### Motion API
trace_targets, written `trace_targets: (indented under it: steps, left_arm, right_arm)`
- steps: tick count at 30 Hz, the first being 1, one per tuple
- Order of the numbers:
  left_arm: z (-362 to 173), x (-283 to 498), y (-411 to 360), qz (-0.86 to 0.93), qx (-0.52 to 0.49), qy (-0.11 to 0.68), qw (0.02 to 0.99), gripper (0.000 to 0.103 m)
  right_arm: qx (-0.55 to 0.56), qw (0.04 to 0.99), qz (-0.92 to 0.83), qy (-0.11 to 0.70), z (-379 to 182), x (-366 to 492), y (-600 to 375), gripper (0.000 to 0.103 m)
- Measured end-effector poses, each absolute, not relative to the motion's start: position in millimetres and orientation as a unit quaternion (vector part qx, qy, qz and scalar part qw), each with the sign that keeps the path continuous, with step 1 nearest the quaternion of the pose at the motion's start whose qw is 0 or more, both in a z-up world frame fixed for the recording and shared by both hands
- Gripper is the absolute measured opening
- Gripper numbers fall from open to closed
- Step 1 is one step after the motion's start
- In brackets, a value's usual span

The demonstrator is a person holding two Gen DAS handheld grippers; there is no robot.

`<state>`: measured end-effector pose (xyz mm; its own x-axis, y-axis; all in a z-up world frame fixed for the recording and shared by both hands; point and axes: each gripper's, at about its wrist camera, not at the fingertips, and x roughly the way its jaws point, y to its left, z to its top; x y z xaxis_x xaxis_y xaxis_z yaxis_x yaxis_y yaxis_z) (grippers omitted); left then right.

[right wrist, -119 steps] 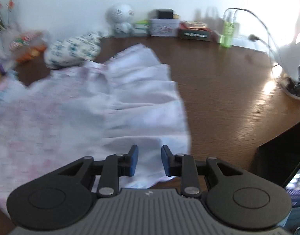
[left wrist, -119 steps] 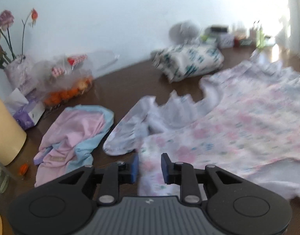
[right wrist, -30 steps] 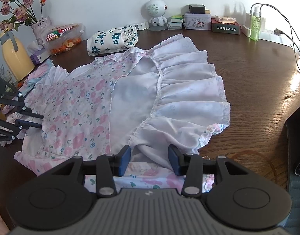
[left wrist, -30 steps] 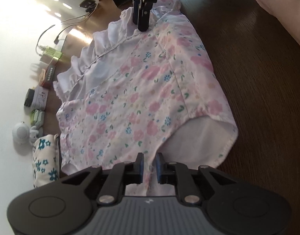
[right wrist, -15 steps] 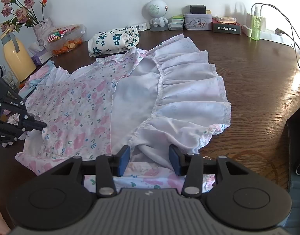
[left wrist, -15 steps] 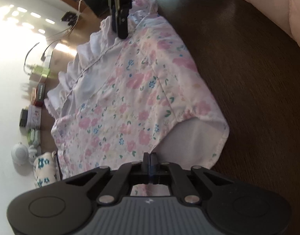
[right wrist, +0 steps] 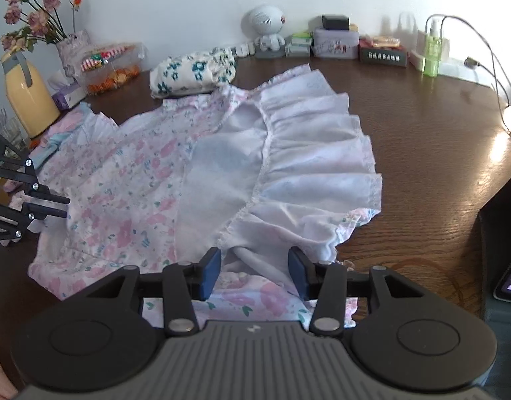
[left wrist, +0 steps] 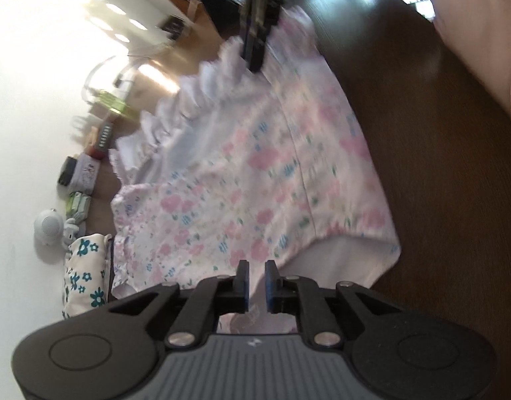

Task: Fold clothes

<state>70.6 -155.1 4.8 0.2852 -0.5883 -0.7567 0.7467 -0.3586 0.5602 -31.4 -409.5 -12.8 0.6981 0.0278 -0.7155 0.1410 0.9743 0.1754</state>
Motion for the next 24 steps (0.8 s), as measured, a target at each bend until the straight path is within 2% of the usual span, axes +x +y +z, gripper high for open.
trace_targets:
  steps: [3, 8, 11, 18, 24]
  left_arm:
    - [7, 81, -162, -0.563, 0.549, 0.078, 0.613, 0.011]
    - [-6, 111, -180, -0.535, 0.484, 0.182, 0.668, 0.011]
    - [-12, 120, -177, -0.52, 0.466, 0.202, 0.687, 0.007]
    - [-13, 139, -141, -0.462, 0.435, 0.225, 0.74, 0.007]
    - [-16, 174, -93, -0.388, 0.356, 0.269, 0.807, 0.01]
  right_arm:
    - [0.097, 0.918, -0.02, 0.385, -9, -31, -401, 0.045]
    - [0.073, 0.915, -0.02, 0.397, -15, -27, -386, 0.045]
    - [0.071, 0.912, -0.029, 0.404, -20, -32, -386, 0.045]
    - [0.059, 0.909, -0.034, 0.411, -23, -40, -385, 0.047]
    - [0.049, 0.908, -0.033, 0.415, -22, -39, -386, 0.049]
